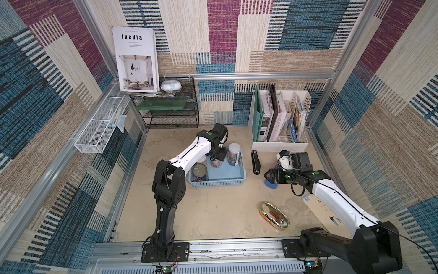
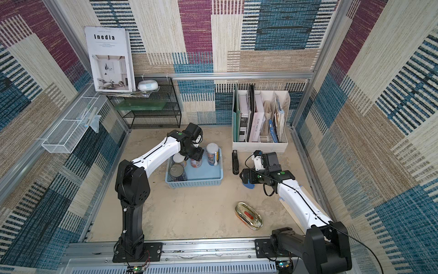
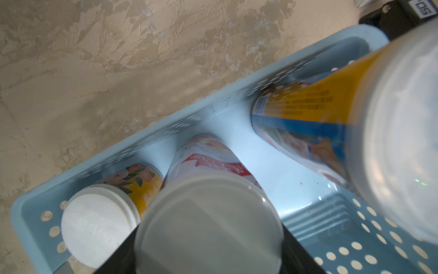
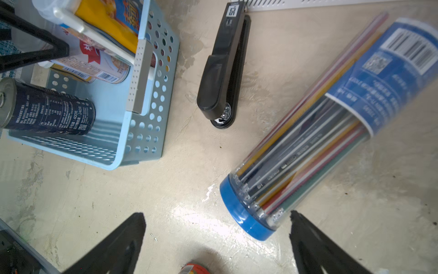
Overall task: Put the canned food in the basket
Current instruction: Place the canned food in the basket.
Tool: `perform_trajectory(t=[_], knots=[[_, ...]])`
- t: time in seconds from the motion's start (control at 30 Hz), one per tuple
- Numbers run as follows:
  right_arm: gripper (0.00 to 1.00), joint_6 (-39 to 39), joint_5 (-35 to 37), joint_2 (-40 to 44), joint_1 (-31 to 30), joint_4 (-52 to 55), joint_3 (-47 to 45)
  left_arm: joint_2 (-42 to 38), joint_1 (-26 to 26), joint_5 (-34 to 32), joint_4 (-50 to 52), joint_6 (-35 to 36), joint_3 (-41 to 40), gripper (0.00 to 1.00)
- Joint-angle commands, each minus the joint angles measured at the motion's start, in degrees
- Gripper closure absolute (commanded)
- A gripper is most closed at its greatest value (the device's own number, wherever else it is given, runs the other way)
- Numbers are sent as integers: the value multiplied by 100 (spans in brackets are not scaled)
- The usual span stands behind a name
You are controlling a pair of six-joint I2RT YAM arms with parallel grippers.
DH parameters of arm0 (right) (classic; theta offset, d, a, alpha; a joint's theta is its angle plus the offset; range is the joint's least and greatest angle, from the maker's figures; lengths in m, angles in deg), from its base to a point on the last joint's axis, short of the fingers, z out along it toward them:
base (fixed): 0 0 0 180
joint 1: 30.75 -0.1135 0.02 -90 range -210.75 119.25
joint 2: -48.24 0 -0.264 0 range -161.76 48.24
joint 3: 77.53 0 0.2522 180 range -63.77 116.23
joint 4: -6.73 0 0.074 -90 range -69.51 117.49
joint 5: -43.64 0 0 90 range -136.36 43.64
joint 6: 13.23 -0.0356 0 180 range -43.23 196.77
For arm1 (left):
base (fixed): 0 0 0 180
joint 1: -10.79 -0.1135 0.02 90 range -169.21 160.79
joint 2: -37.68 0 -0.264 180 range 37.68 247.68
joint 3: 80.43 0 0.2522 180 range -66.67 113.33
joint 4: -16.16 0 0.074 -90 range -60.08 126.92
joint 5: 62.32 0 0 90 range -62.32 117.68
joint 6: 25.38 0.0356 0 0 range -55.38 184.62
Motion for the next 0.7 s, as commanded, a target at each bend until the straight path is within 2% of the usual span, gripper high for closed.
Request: perform_trajectory(t=[0.0,0.13,0.23,0.33,0.47,0.57,0.67], knots=[[1,-98,107,134,-137,19,-92,70,-33,-62,-383,33,97,63],[1,-169,142,222,-413,184,-32,221,-58,-62,-376,40,176,51],[1,-111,13,38,-666,606,227,260,-96,-66,-397,-19,144,30],[1,-122,19,-108,-981,831,416,179,-106,-22,-504,-72,-4,16],[1,-180,620,-291,-1284,1069,879,5,-107,83,-611,-183,-191,1],[1,-369,1109,-338,-1334,1318,1090,-167,-102,189,-672,-259,-360,0],[1,-830,1219,-130,-1342,1326,855,-408,-96,306,-733,-354,-542,0]])
